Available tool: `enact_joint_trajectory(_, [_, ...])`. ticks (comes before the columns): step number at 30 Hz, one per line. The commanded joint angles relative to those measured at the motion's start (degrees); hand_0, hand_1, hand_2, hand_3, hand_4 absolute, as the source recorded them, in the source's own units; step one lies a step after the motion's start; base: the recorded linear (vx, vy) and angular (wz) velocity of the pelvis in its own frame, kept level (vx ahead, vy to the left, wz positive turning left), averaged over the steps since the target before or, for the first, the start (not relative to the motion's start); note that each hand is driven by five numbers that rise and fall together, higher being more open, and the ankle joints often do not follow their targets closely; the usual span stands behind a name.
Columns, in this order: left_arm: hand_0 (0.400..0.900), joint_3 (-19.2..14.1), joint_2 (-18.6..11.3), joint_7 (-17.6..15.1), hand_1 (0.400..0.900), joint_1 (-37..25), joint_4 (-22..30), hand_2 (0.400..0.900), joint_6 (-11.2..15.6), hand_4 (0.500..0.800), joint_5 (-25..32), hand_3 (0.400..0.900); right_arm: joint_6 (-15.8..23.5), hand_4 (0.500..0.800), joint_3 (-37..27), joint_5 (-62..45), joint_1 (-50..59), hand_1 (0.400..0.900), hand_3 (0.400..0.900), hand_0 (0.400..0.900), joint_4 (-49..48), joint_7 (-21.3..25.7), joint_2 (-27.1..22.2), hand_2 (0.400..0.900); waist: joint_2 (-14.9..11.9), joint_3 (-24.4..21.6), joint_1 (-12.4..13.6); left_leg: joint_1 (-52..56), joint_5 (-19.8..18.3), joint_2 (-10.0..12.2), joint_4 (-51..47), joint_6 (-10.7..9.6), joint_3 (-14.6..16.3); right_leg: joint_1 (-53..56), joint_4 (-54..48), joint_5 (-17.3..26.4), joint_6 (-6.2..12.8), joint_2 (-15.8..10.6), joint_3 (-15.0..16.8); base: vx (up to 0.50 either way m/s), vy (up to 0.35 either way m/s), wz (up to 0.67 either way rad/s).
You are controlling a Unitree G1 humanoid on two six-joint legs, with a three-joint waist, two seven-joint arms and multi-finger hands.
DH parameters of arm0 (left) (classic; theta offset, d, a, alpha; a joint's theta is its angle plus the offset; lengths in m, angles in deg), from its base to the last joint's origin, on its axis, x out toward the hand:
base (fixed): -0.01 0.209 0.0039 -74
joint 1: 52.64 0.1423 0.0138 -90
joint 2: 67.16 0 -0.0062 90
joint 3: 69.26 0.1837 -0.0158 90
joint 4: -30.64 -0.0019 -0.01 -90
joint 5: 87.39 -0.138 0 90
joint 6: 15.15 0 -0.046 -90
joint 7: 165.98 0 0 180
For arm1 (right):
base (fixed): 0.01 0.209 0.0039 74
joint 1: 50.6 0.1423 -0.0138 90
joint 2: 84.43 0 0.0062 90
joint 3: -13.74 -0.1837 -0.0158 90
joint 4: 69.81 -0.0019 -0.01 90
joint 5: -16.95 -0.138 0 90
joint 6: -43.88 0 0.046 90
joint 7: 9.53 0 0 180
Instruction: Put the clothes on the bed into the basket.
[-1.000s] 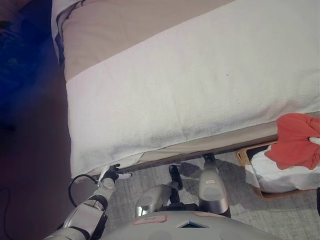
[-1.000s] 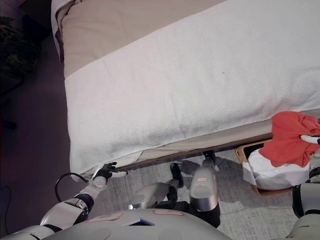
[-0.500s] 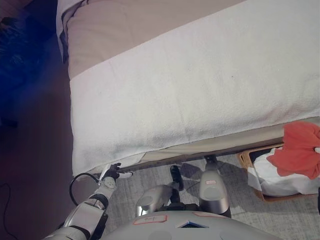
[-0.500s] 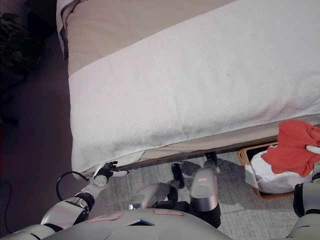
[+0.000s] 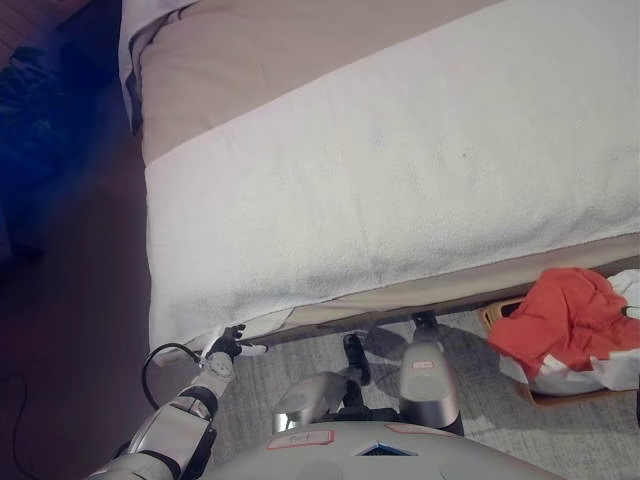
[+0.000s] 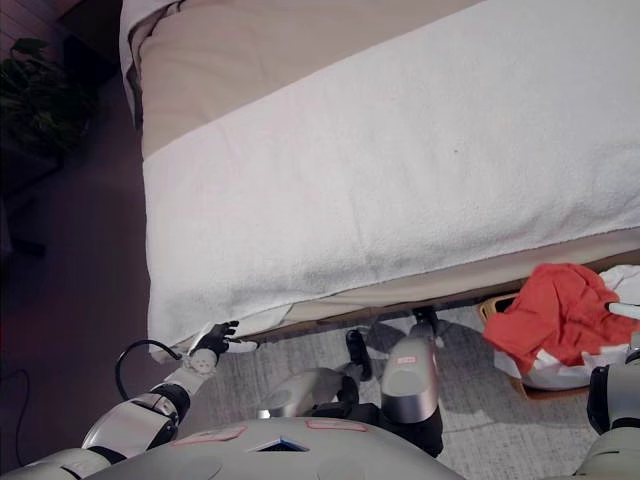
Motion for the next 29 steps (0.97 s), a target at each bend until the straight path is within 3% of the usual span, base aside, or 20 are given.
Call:
enact_joint_trajectory(1, [0.9,-1.06,-4.45,-1.86,0.9,-0.18,-3.81,0.9,-0.55,0.8,-1.08,0.9,1.25,0.8,4.24,0.3,0.26,0.9,0.9,0.9,-1.37,3.59,-4.26,0.9,-4.87,-3.67,1.2,-1.98,-1.75,-1.09,2.33,-0.66,-1.76,-1.49,9.12,-5.17,3.24,-2.61,1.54,0.0,0.0,0.0])
enact_joint_trajectory(8, [0.9,-3.32,-5.29,-1.95,0.9,0.75,-4.32,0.9,-0.65,0.8,-0.83,0.9,1.95,0.8,5.74,0.96,-1.16,0.9,0.9,0.9,-4.35,3.07,-0.72,0.9,-7.13,-4.03,2.08,-1.81,-1.85,-0.4,2.49,-0.77,-1.82,-1.13,8.57,-4.88,2.99,-1.89,1.57,-0.02,-0.029,-0.01])
enact_joint_trajectory(22, [0.9,-8.5,-6.94,-0.61,0.9,1.98,-4.99,0.9,-0.68,0.8,0.47,0.9,3.73,0.8,14.83,2.17,-6.56,0.9,0.9,0.9,-6.45,-3.1,18.15,0.9,-12.27,-8.0,6.2,-0.73,-0.92,1.87,1.25,-1.84,-4.57,3.48,4.15,-4.6,2.04,-0.29,-2.29,0.01,-0.069,0.12])
enact_joint_trajectory(29, [0.9,-9.57,-7.09,0.42,0.9,3.13,-4.71,0.9,-0.35,0.8,0.53,0.9,4.5,0.8,17.23,2.63,-7.56,0.9,0.9,0.9,-9.06,-5.37,21.44,0.9,-13.37,-9.37,7.53,-0.21,-0.71,2.04,1.03,-2.01,-5.6,5.12,2.98,-4.47,1.99,0.06,-3.91,0.02,-0.03,0.1])
